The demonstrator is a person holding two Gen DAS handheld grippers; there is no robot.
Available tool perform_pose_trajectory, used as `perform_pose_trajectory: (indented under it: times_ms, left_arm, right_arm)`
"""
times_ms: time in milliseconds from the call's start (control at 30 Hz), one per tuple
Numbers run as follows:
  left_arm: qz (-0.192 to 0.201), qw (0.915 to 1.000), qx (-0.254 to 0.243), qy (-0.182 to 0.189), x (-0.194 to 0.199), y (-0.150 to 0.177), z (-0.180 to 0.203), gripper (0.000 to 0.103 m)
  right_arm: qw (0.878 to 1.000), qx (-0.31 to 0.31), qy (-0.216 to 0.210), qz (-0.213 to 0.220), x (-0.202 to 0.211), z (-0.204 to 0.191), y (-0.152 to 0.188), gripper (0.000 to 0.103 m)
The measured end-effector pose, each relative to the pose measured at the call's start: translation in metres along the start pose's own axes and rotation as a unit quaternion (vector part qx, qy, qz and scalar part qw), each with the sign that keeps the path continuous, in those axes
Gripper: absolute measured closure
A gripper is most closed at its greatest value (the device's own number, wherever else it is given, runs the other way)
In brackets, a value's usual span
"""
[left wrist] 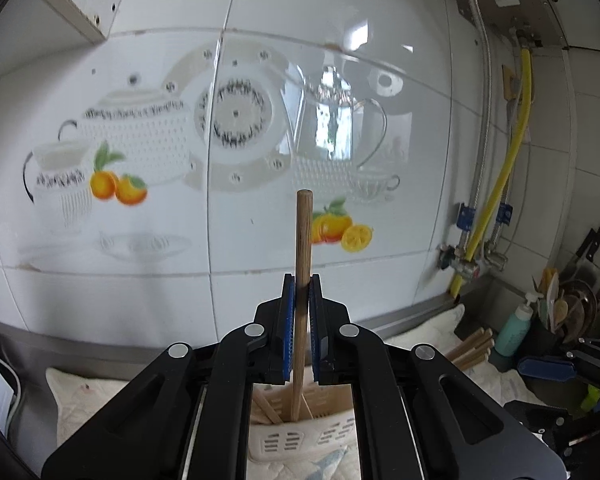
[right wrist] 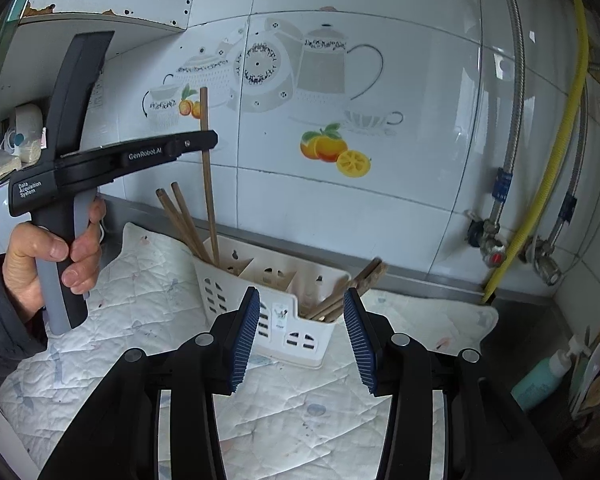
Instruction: Organize utensils
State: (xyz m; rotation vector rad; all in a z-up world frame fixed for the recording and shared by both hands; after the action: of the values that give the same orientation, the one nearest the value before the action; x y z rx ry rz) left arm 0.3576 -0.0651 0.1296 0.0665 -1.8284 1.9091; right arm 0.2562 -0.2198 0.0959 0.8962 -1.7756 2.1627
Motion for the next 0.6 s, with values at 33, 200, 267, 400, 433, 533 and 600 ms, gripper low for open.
perform_pose_trajectory:
  times_ms: [33, 200, 267, 400, 433, 533, 600]
  left_arm:
    - [-0.003, 1.0000, 0.000, 0.001, -0.001, 0.003, 0.000, 0.098]
    - [-0.015, 0.9998, 0.008, 0.011, 0.000, 0.011, 0.000, 0.092]
    - [-0.018, 0.9997, 0.010, 0.010, 0.003, 0.014, 0.000, 0.081]
    - [-0.010, 0.9999, 0.010, 0.006, 0.018, 0.018, 0.002, 0.053]
    - [-0.009, 0.9999, 0.010, 0.005, 0.025, 0.020, 0.002, 0.050]
    - [-0.003, 0.9999, 0.010, -0.001, 0.043, 0.025, 0.004, 0.036]
    - [0.000, 0.9999, 0.013, -0.002, 0.054, 0.029, 0.003, 0.024]
  right_arm:
    - [1.000, -0.003, -0.002, 0.000, 0.000, -0.001, 0.002, 0.060]
    - [1.000, -0.012, -0.006, -0.003, 0.003, -0.007, 0.016, 0.057]
    - [1.000, -0.016, -0.009, -0.006, 0.006, -0.010, 0.023, 0.056]
    - [1.000, -0.027, -0.008, -0.006, 0.014, -0.014, 0.035, 0.050]
    - [1.000, -0.028, -0.005, -0.005, 0.017, -0.015, 0.038, 0.049]
    - [1.000, -0.030, 0.001, -0.003, 0.025, -0.020, 0.049, 0.043]
    - [0.999, -0.032, 0.002, -0.003, 0.030, -0.023, 0.054, 0.041]
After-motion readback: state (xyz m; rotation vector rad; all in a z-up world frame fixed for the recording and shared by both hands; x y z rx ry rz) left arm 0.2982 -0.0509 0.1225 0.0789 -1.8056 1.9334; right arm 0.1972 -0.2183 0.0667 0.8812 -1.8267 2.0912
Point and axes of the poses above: each gripper's, at about its wrist camera, not at the fingertips, and x roughly against the way its jaws point, z to its right, y to its underside, the point moved 5 cm from there along -x, roughly the way its jaws point, and after that the axes turned 4 degrees about -z, right-handed, at the moved point
